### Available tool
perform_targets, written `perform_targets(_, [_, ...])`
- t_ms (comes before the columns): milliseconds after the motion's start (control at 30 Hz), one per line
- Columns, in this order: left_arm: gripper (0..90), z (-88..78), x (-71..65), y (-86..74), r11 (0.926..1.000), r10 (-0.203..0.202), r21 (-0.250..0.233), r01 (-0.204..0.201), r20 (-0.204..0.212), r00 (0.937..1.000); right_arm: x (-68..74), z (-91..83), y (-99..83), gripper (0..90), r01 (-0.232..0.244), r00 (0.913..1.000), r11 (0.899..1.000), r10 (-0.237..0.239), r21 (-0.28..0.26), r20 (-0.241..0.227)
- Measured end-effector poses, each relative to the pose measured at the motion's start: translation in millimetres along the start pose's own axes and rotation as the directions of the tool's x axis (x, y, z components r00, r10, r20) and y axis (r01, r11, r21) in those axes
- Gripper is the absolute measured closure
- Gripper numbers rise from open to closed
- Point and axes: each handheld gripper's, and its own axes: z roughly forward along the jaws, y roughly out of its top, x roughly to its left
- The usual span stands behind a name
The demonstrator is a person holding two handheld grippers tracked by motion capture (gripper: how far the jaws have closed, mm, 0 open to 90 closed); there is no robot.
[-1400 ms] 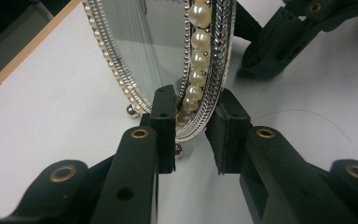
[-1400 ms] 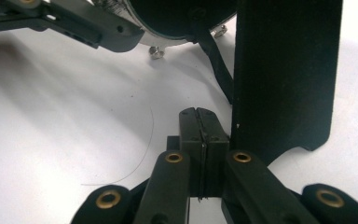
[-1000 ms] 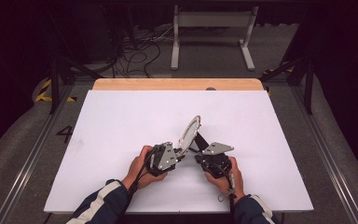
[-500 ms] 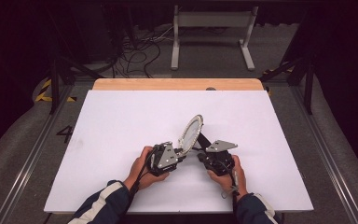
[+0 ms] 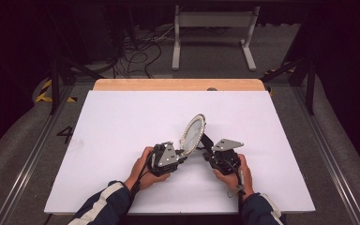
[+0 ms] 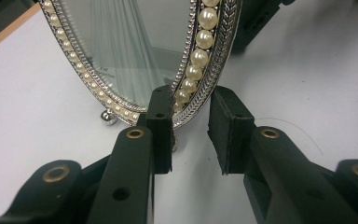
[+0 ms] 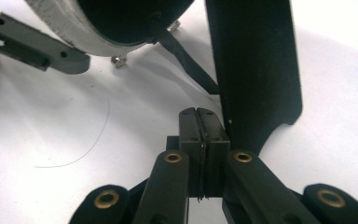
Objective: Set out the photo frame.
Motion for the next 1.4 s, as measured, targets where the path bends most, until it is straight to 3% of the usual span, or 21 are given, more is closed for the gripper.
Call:
perform_targets(467, [72.0,2.5,0.0,0.2,0.9999,-0.009,-0.006,0.009,0.026,0.9996,-6.3,2.0,-1.2,90.0,-0.021,0.9992,1.000,0.021,-0.014,0.033])
perform_targets(700, [71.5,-2.1,0.8,1.0,0.9999,0.015,-0.004,-0.015,0.022,0.9996,-8.5,3.4,-1.5,90.0,-0.025,0.9987,1.000,0.025,-0.011,0.044])
perform_targets(967, [70.1,-28.8,8.2,-0.3,0.9996,0.016,-0.021,-0.017,-0.017,0.9997,-7.9,-0.4,-1.5,87.7,-0.043,0.9986,0.998,0.044,-0.035,0.031])
perform_targets(1033, [69.4,-38.6,11.7,-2.5,0.9996,0.004,-0.027,-0.004,-0.029,0.9996,-3.5,-7.6,-0.5,83.5,-0.040,0.9991,0.997,0.041,-0.073,0.012])
perform_targets(1200, [68.4,-63.5,18.5,-14.9,0.9983,-0.044,-0.041,0.041,-0.080,0.9958,10.0,-12.9,0.8,73.6,-0.023,0.9996,0.995,0.021,-0.101,-0.019])
perform_targets(1333, [66.7,-85.9,18.3,-31.3,0.9894,-0.128,-0.085,0.118,-0.119,0.9846,23.4,-13.2,5.5,60.5,-0.016,0.9986,0.992,0.009,-0.123,-0.052])
perform_targets(1400, [65.7,-92.4,15.9,-40.0,0.9878,-0.144,-0.079,0.134,-0.128,0.9814,27.6,-13.0,7.3,58.2,-0.007,0.9977,0.991,-0.002,-0.133,-0.068])
